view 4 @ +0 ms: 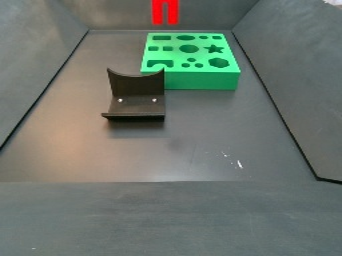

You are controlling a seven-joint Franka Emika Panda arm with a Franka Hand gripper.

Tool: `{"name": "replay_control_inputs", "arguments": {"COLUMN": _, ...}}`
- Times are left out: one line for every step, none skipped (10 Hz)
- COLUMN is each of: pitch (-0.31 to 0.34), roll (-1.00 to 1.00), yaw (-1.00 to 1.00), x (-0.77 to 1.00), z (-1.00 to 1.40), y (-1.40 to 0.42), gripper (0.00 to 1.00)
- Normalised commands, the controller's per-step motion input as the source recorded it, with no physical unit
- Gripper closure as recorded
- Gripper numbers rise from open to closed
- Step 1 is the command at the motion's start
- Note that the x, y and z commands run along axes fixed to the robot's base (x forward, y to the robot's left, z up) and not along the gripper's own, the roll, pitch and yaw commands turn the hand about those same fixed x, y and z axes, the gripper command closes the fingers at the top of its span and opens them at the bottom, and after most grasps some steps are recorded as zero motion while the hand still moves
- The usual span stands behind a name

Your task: Insert the double-square object.

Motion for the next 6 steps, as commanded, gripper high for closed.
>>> {"name": "replay_control_inputs", "arguments": {"pitch": 0.059, "roll": 0.14, "yaw": -0.16, "x": 0.09, "z": -0.45, "y": 0.08, "gripper": 1.0}}
{"name": "replay_control_inputs", "arguments": {"pitch": 0.033, "roll": 0.07, "yaw": -0.27, "x": 0.0, "z": -0.35, "y": 0.01, "gripper": 1.0}}
{"name": "replay_control_inputs", "arguments": {"pitch": 0.044, "roll": 0.03, "yaw": -0.29, "x": 0.0, "z": -0.32, "y": 0.03, "gripper": 1.0}}
{"name": "replay_control_inputs", "arguments": {"pitch": 0.024, "roll": 0.15, "yaw": 0.0, "x": 0.03, "z": -0.37, "y": 0.14, "gripper": 1.0}}
{"name": "replay_control_inputs", "arguments": {"pitch": 0.039, "roll": 0.17, "yaw": 0.0, "x": 0.08, "z": -0.35, "y": 0.16, "gripper": 1.0}}
{"name": "replay_control_inputs", "arguments": {"pitch": 0.031, "roll": 0.17, "yaw": 0.0, "x": 0.08, "z": -0.35, "y": 0.17, "gripper": 1.0}}
